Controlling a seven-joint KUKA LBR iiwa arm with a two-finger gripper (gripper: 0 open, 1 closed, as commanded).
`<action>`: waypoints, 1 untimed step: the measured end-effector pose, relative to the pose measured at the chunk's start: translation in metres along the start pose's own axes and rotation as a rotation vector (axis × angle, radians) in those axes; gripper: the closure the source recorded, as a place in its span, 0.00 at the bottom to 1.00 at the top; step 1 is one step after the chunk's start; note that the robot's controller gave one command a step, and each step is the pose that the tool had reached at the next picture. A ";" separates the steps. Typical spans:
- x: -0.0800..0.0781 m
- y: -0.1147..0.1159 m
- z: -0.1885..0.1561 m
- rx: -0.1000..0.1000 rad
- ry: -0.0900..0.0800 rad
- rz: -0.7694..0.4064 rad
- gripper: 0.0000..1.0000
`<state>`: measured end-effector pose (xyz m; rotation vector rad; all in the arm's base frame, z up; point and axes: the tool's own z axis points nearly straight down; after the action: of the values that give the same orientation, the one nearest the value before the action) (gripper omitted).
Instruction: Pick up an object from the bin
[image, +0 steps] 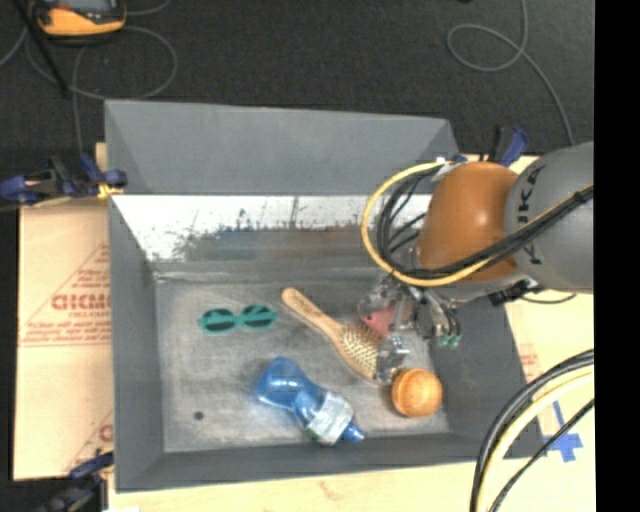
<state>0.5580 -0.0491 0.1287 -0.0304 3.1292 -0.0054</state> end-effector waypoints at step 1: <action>-0.021 -0.015 0.055 -0.001 0.002 0.017 1.00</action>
Offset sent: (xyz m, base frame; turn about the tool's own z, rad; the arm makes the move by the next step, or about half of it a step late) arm 0.0000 0.0000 0.0000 0.0000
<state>0.5800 -0.0643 0.0743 -0.0037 3.1311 -0.0031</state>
